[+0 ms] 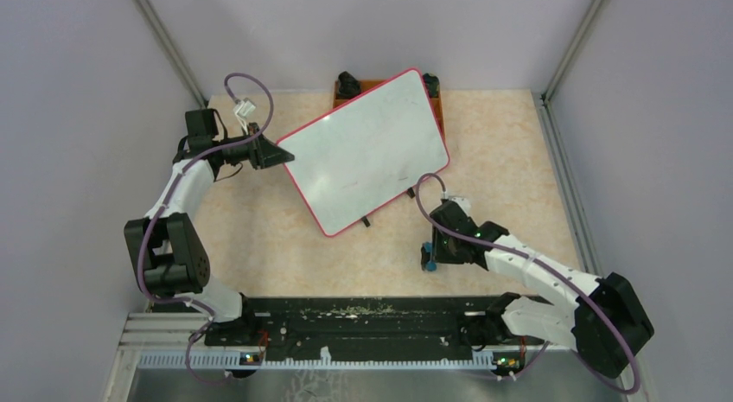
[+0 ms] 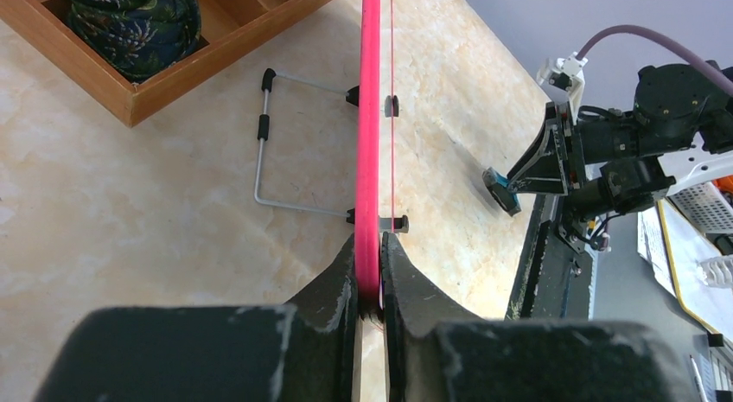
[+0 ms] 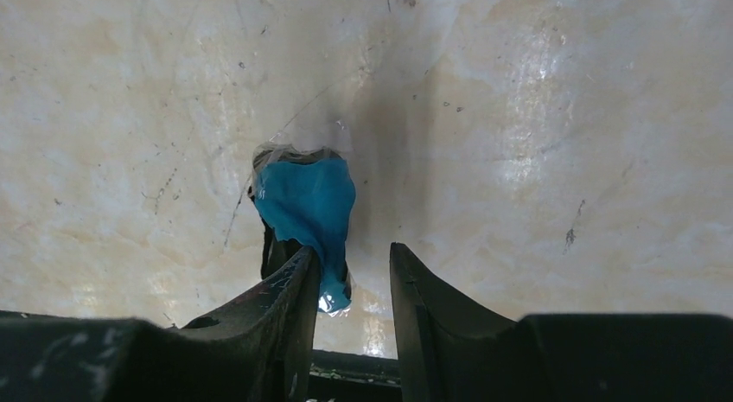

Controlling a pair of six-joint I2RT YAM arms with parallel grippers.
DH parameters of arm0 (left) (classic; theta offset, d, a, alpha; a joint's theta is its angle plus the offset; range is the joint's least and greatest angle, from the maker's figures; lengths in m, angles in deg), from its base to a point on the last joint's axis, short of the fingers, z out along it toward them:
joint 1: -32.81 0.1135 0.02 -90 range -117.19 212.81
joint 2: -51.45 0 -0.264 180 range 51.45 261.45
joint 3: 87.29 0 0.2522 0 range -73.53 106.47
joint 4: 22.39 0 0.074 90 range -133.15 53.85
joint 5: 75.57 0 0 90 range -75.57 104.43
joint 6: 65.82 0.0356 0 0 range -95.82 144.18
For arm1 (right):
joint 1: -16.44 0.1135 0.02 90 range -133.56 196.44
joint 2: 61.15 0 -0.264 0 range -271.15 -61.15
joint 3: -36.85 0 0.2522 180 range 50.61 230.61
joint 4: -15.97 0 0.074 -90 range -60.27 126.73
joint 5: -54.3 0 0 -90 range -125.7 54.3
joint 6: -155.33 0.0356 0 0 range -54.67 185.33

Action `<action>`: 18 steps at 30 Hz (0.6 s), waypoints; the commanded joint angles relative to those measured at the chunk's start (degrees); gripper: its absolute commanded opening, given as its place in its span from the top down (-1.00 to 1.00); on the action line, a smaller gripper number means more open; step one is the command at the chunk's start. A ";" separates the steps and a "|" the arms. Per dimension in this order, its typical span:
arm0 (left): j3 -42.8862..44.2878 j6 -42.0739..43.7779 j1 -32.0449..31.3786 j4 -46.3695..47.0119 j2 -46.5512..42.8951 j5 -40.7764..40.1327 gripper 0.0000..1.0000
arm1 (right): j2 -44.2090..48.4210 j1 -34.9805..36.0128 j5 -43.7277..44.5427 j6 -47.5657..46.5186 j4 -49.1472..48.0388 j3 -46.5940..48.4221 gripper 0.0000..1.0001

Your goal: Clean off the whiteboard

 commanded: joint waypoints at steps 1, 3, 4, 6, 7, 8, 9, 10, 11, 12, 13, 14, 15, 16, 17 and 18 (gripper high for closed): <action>-0.09 6.06 -1.66 -1.32 -0.45 -2.94 0.71 | -2.02 4.02 7.52 2.13 1.68 1.83 0.29; -0.09 6.05 -1.65 -1.41 -0.63 -3.09 0.71 | -4.04 7.21 12.44 5.19 4.45 3.52 0.29; -0.09 6.19 -1.65 -1.45 -0.68 -3.14 0.71 | -4.04 7.72 11.06 5.18 2.82 3.36 0.28; -0.03 6.41 -1.66 -1.67 -0.75 -3.32 0.71 | -1.76 7.90 9.57 5.58 -1.01 1.39 0.28; -0.08 6.47 -1.69 -1.82 -0.88 -3.42 0.71 | -0.85 8.04 9.87 6.69 -1.07 1.16 0.28; -0.09 6.71 -1.66 -2.00 -0.93 -3.56 0.71 | 0.28 7.95 7.24 6.21 -2.90 0.37 0.27; -0.21 6.81 -1.75 -2.06 -1.02 -3.54 0.71 | 1.58 7.81 5.89 5.79 -5.05 -0.54 0.27; -0.20 6.93 -1.73 -2.07 -1.03 -3.59 0.70 | 2.48 8.33 9.12 7.13 -3.63 -0.28 0.29; -0.14 6.86 -1.74 -2.14 -0.94 -3.67 0.67 | 2.44 10.06 13.85 8.72 -0.54 0.78 0.27; -0.03 6.84 -1.73 -2.24 -0.90 -3.64 0.63 | 2.14 10.78 13.72 9.25 0.90 1.75 0.18; -0.01 6.89 -1.73 -2.25 -0.90 -3.55 0.59 | 2.42 9.99 11.69 7.66 -0.66 1.32 0.18; 0.04 6.86 -1.85 -2.23 -0.78 -3.75 0.53 | 2.50 10.56 13.23 7.49 -0.26 1.50 0.22; 0.15 6.72 -1.89 -2.25 -0.65 -3.97 0.44 | 1.26 12.37 18.36 9.14 3.07 3.18 0.20; 0.43 6.61 -1.93 -2.44 -0.60 -4.07 0.37 | -1.04 13.12 21.07 10.87 7.35 5.18 0.15; 0.57 6.77 -1.98 -2.70 -0.68 -4.20 0.35 | -1.80 13.17 20.85 10.54 8.20 5.97 0.13; 0.61 6.85 -1.92 -2.77 -0.86 -4.65 0.26 | -1.79 13.22 20.64 10.10 7.68 6.08 0.13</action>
